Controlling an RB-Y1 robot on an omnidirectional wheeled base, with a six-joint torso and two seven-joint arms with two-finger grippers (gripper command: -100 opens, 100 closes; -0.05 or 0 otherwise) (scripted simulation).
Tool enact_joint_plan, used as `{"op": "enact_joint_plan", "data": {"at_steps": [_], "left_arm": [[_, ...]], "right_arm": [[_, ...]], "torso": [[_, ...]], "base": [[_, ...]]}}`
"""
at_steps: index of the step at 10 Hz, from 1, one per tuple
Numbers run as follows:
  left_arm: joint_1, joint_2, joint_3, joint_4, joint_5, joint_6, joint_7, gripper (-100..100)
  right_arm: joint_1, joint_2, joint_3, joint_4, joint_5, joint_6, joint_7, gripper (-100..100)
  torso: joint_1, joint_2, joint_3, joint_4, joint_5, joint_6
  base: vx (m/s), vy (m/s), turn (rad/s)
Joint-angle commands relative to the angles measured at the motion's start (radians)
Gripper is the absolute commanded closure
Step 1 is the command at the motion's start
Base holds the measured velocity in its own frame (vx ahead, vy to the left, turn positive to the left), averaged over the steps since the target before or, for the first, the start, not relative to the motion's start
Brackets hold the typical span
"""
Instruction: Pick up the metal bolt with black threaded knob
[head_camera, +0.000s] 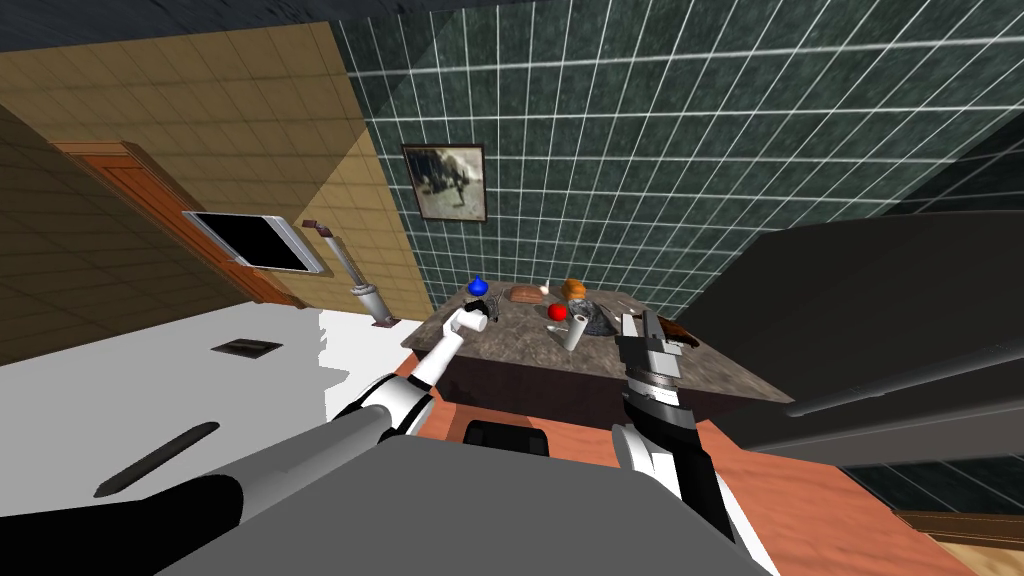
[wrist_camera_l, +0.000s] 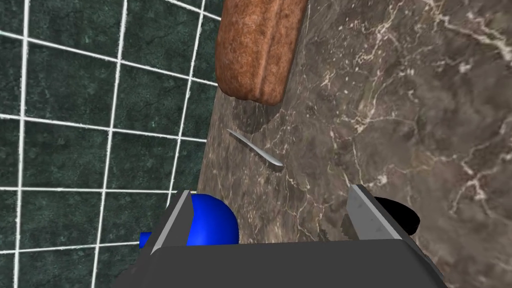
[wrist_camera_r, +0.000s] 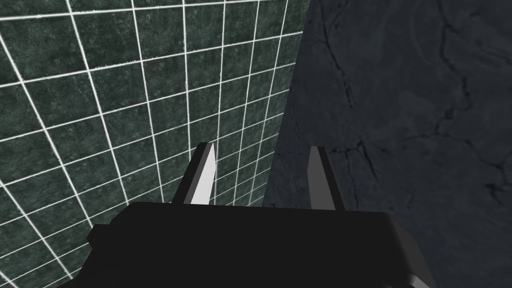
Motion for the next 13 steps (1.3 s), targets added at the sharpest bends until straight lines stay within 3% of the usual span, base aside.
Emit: {"op": "enact_joint_plan", "data": {"at_steps": [1, 2, 3, 4, 5, 6, 7, 8, 9, 12, 13], "left_arm": [[-0.025, -0.003, -0.001, 0.029, 0.004, 0.045, 0.007, -100], [-0.069, -0.007, -0.004, 0.074, 0.019, 0.075, 0.018, -100], [-0.069, -0.007, -0.004, 0.079, 0.019, 0.096, 0.018, -100], [-0.112, -0.011, -0.006, 0.129, 0.034, 0.124, 0.028, -100], [-0.112, -0.011, -0.006, 0.129, 0.034, 0.146, 0.028, -100], [-0.153, -0.015, -0.009, 0.177, 0.049, 0.174, 0.037, -100], [-0.153, -0.015, -0.009, 0.177, 0.049, 0.195, 0.037, -100], [-0.192, -0.019, -0.011, 0.223, 0.064, 0.227, 0.045, -100], [-0.192, -0.019, -0.011, 0.223, 0.064, 0.242, 0.045, -100], [-0.261, -0.025, -0.015, 0.311, 0.094, 0.322, 0.060, -100], [-0.261, -0.025, -0.015, 0.311, 0.094, 0.331, 0.060, -100]], "right_arm": [[0.000, 0.000, 0.000, 0.000, 0.000, 0.000, 0.000, 0], [0.000, 0.000, 0.000, 0.000, 0.000, 0.000, 0.000, 0], [0.000, 0.000, 0.000, 0.000, 0.000, 0.000, 0.000, 0], [0.000, 0.000, 0.000, 0.000, 0.000, 0.000, 0.000, 0], [0.000, 0.000, 0.000, 0.000, 0.000, 0.000, 0.000, 0], [0.000, 0.000, 0.000, 0.000, 0.000, 0.000, 0.000, 0], [0.000, 0.000, 0.000, 0.000, 0.000, 0.000, 0.000, 0], [0.000, 0.000, 0.000, 0.000, 0.000, 0.000, 0.000, 0], [0.000, 0.000, 0.000, 0.000, 0.000, 0.000, 0.000, 0], [0.000, 0.000, 0.000, 0.000, 0.000, 0.000, 0.000, 0], [0.000, 0.000, 0.000, 0.000, 0.000, 0.000, 0.000, 0]], "torso": [[0.000, 0.000, 0.000, 0.000, 0.000, 0.000], [0.000, 0.000, 0.000, 0.000, 0.000, 0.000], [0.000, 0.000, 0.000, 0.000, 0.000, 0.000], [0.000, 0.000, 0.000, 0.000, 0.000, 0.000], [0.000, 0.000, 0.000, 0.000, 0.000, 0.000], [0.000, 0.000, 0.000, 0.000, 0.000, 0.000], [0.000, 0.000, 0.000, 0.000, 0.000, 0.000], [0.000, 0.000, 0.000, 0.000, 0.000, 0.000], [0.000, 0.000, 0.000, 0.000, 0.000, 0.000], [0.000, 0.000, 0.000, 0.000, 0.000, 0.000], [0.000, -0.001, 0.000, 0.000, 0.000, 0.000]], "base": [[0.004, 0.021, -0.005], [0.012, 0.022, -0.002], [0.014, 0.020, -0.005], [0.013, 0.026, 0.000], [0.011, 0.022, -0.007], [0.014, 0.019, -0.002], [0.013, 0.018, -0.004], [0.015, 0.020, -0.004], [0.014, 0.017, -0.005], [0.018, 0.021, -0.005], [0.018, 0.020, -0.005]]}}
